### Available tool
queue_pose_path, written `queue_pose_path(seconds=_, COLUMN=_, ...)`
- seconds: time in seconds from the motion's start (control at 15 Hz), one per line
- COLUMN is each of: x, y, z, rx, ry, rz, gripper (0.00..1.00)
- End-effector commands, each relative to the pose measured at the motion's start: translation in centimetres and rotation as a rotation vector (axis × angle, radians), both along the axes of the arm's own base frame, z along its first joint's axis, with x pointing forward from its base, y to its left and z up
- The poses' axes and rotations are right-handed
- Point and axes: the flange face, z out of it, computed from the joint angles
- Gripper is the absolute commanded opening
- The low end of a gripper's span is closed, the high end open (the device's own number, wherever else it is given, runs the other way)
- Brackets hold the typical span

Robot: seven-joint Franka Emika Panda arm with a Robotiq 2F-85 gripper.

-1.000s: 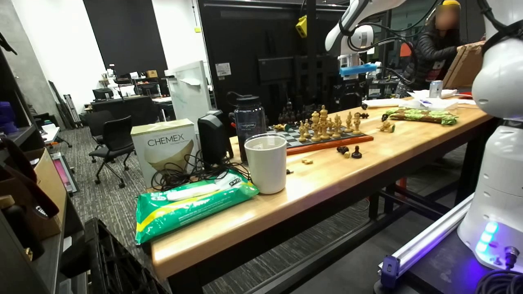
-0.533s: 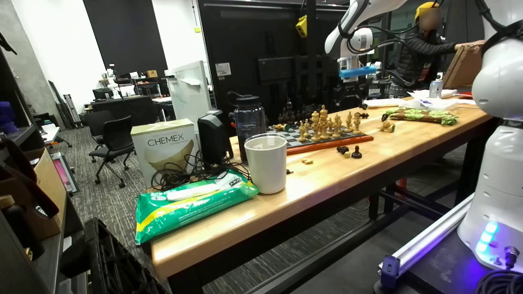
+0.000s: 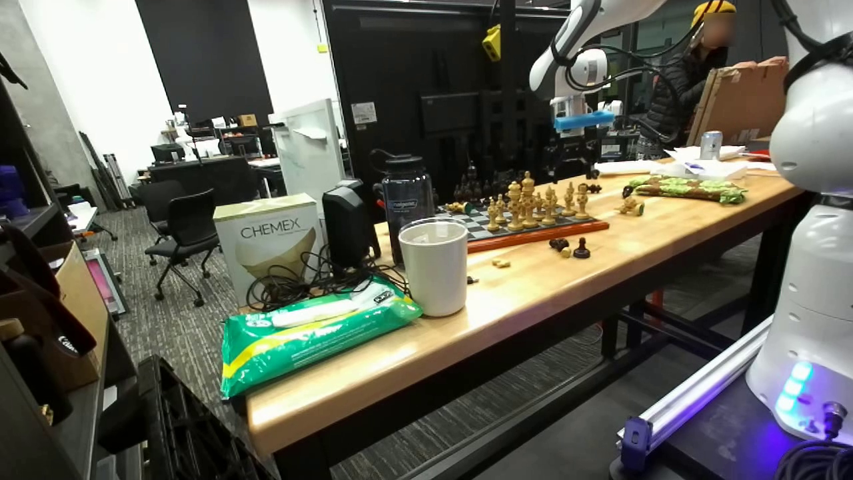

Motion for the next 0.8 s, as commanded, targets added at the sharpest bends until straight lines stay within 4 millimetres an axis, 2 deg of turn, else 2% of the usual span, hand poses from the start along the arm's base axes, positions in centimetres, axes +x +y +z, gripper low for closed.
queue_pose_path(seconds=0.0, x=0.0, y=-0.1, z=0.0, rx=0.033, ry=-0.005, rz=0.015, gripper=1.00)
queue_pose_path(seconds=0.4, x=0.6, y=-0.4, z=-1.0, rx=0.028, ry=-0.005, rz=0.039, gripper=1.00)
queue_pose_path(seconds=0.47, x=0.6, y=-0.5, z=-1.2, rx=0.031, ry=-0.001, rz=0.040, gripper=0.81)
queue_pose_path(seconds=0.73, x=0.6, y=-0.7, z=-1.7, rx=0.027, ry=0.006, rz=0.052, gripper=0.54)
